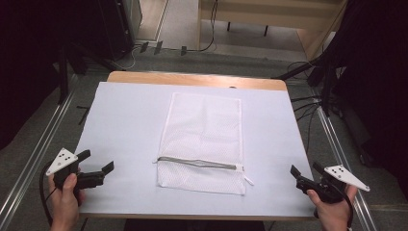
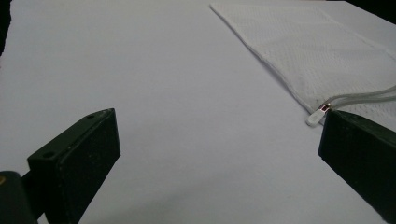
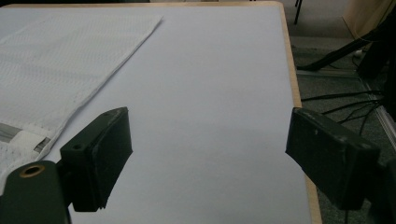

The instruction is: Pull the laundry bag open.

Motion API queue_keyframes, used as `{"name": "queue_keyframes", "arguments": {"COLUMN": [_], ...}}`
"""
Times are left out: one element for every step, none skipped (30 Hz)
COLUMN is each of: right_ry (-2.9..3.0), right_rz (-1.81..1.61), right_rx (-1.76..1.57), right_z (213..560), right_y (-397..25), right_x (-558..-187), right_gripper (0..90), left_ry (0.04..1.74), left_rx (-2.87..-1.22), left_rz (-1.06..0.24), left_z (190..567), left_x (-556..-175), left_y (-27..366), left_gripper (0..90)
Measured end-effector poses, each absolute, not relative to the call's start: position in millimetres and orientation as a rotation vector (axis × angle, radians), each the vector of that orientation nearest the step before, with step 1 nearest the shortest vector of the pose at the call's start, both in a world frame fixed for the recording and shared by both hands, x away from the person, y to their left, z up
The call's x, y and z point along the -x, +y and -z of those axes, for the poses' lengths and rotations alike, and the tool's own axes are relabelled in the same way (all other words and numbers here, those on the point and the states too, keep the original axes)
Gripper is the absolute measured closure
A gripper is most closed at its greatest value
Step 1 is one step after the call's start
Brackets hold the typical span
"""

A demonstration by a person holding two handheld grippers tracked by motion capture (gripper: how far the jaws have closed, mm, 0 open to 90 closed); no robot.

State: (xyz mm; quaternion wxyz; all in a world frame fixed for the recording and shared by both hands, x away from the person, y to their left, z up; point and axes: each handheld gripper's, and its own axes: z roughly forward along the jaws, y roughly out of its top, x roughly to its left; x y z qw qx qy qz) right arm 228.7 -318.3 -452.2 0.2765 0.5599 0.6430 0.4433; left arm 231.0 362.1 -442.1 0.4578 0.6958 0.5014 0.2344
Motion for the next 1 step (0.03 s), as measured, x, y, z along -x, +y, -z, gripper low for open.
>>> {"name": "queue_keyframes", "arguments": {"right_ry": [1.724], "right_rz": [-1.192], "right_rx": [-1.504], "right_z": [452.0], "right_y": [-318.8], "right_x": [-228.6], "right_gripper": [15.1], "left_ry": [1.235], "left_rx": [-1.714], "left_rz": [-0.578], "left_z": [442.1], "left_x": [-231.0], "left_y": [362.1], "left_gripper": [0.0]}}
